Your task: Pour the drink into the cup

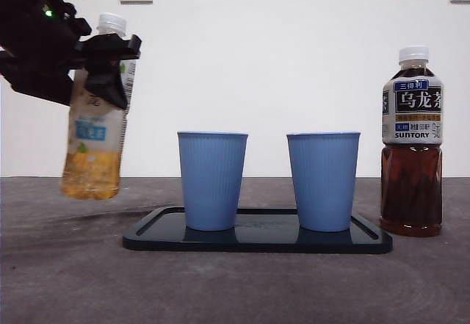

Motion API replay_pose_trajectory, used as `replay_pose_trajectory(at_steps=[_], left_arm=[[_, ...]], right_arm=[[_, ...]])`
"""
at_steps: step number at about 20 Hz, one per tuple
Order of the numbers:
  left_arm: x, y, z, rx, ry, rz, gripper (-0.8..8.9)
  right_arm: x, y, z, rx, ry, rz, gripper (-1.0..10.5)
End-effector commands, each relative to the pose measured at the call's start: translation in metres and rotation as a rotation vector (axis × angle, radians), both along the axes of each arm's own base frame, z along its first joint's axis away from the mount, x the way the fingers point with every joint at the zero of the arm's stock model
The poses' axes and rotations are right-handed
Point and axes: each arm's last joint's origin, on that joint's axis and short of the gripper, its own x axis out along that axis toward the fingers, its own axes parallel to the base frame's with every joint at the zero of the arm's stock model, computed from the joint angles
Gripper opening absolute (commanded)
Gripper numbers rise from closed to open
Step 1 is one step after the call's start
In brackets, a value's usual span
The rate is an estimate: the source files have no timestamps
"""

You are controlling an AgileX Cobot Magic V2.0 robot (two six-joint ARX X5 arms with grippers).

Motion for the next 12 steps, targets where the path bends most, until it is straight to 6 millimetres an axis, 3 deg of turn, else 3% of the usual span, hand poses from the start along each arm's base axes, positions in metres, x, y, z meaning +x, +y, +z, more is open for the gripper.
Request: replay_pose_trajectory(at_steps=[1,12], left_arm=[[0.007,-0.005,0.002,-0.058,-0.035,0.010,1.82],[0.016,-0.010,-0.016,-0.078,0.031,0.032,1.82]], right_arm=[[0.000,0.001,0.003,0.001,-0.012,0.011,4.5],[-0.001,0.000,0.002,-0.003,0.001,0.011,4.5]])
